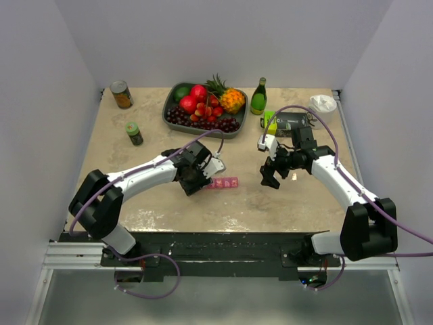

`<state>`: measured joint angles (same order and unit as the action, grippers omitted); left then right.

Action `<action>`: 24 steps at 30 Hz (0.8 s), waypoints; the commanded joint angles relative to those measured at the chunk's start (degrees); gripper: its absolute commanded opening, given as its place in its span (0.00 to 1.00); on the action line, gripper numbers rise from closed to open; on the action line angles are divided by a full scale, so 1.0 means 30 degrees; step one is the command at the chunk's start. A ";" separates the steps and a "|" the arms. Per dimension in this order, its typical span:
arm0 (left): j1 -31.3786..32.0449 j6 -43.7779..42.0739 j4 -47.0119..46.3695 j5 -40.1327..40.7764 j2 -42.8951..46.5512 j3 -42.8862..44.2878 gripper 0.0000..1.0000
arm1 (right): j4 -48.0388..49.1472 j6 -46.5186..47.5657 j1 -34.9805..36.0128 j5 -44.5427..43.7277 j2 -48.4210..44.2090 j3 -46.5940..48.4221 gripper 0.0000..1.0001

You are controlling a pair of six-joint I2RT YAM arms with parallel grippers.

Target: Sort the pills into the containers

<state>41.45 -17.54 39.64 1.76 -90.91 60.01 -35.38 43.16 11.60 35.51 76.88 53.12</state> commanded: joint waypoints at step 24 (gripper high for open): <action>0.0011 0.3383 -2.6757 -0.6736 1.7701 -1.5913 0.00 | -0.0132 0.1989 -0.0057 0.1788 -0.3357 0.1011 0.99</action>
<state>41.43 -13.30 -8.36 -10.85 -46.09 23.03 -35.51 45.32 11.57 37.63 71.79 53.17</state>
